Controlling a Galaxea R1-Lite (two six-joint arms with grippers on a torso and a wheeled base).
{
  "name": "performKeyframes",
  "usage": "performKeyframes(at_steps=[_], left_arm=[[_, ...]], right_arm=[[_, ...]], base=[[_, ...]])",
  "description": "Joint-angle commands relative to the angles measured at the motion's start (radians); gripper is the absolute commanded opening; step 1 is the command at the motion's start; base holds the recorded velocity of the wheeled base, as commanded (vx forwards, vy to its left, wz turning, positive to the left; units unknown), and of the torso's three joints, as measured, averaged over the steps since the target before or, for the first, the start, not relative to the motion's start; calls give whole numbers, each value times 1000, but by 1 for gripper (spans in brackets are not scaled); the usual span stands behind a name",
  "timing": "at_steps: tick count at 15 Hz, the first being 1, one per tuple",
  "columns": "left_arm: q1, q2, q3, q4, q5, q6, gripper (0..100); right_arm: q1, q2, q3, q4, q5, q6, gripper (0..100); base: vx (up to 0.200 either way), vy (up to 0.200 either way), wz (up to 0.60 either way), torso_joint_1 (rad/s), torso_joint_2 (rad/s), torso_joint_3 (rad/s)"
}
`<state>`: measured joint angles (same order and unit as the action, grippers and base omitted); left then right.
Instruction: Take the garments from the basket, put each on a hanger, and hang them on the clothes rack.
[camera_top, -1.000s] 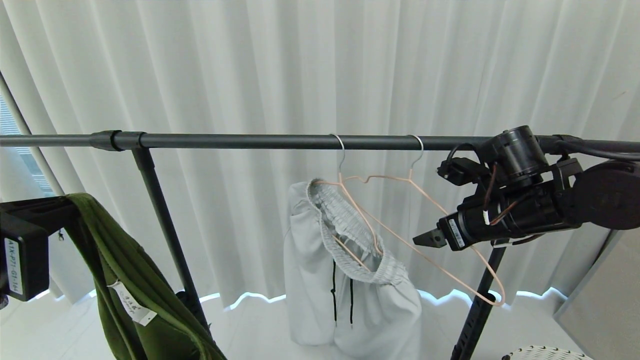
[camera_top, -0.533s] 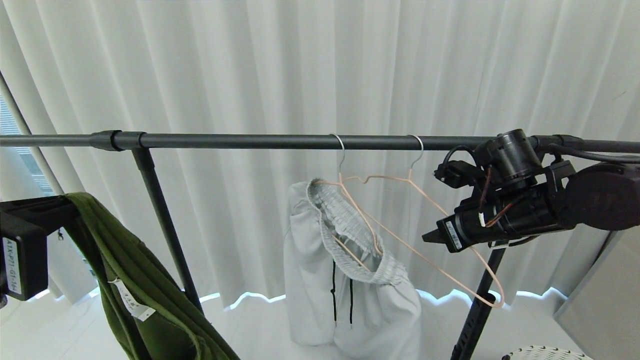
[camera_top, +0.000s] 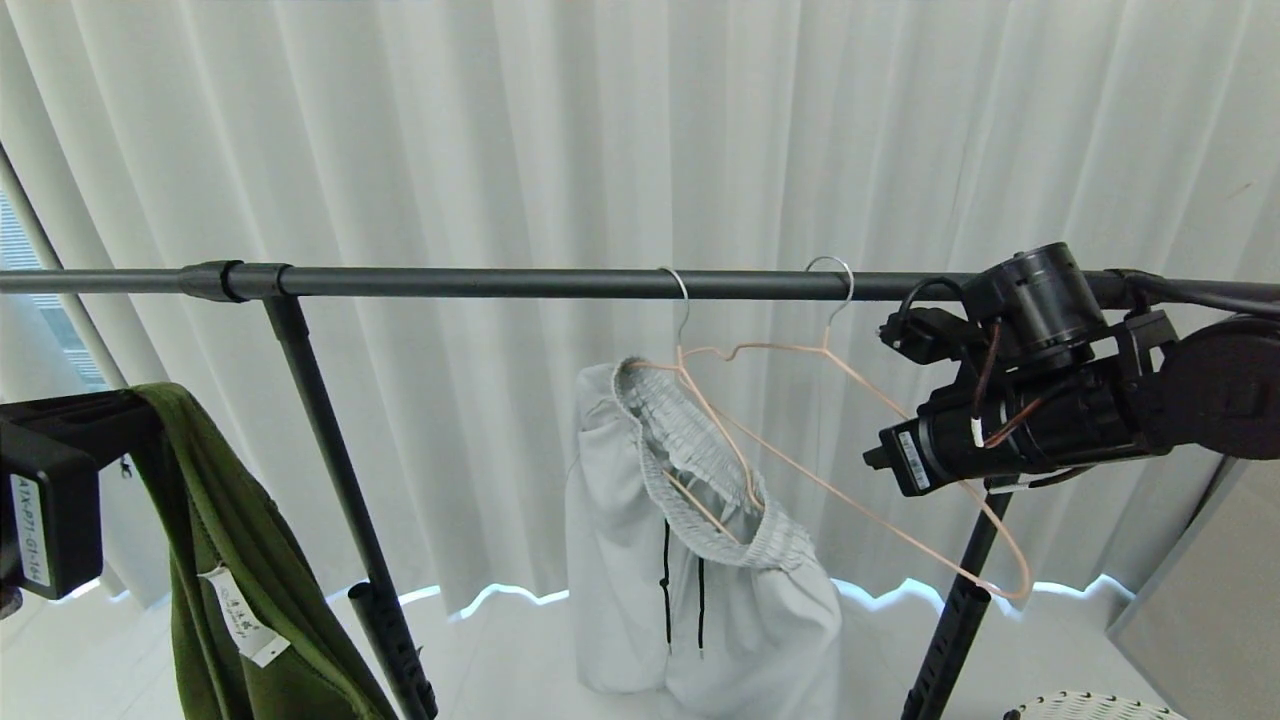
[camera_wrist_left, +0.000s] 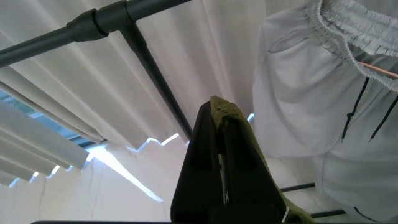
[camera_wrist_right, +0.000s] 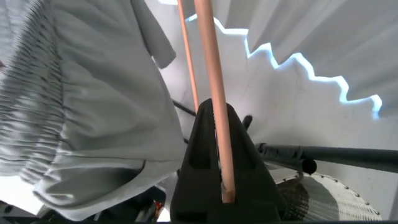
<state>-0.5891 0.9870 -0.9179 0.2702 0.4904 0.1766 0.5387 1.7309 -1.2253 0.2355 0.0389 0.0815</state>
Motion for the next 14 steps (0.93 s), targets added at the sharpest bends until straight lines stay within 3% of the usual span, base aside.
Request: performKeyframes(at_steps=[1,5,10,14], left_arm=[[0,-7,11,-2,0,0,0],[-1,-24,28,-2,0,1,0],[-1,-24,42,-2,0,1,0],[0,-25,48,-2,2,26,0]], right_arm=[[3,-47,0,-1,-24,12,0],[3,-132,17,13,-76,14,0],[1,-307,130,21,-162,14,0],[1,-448,161,156,-202,11,0]], base=[[0,0,0,0,0,0],[0,0,0,0,0,0],[0,0,0,0,0,0],[0,0,0,0,0,0]])
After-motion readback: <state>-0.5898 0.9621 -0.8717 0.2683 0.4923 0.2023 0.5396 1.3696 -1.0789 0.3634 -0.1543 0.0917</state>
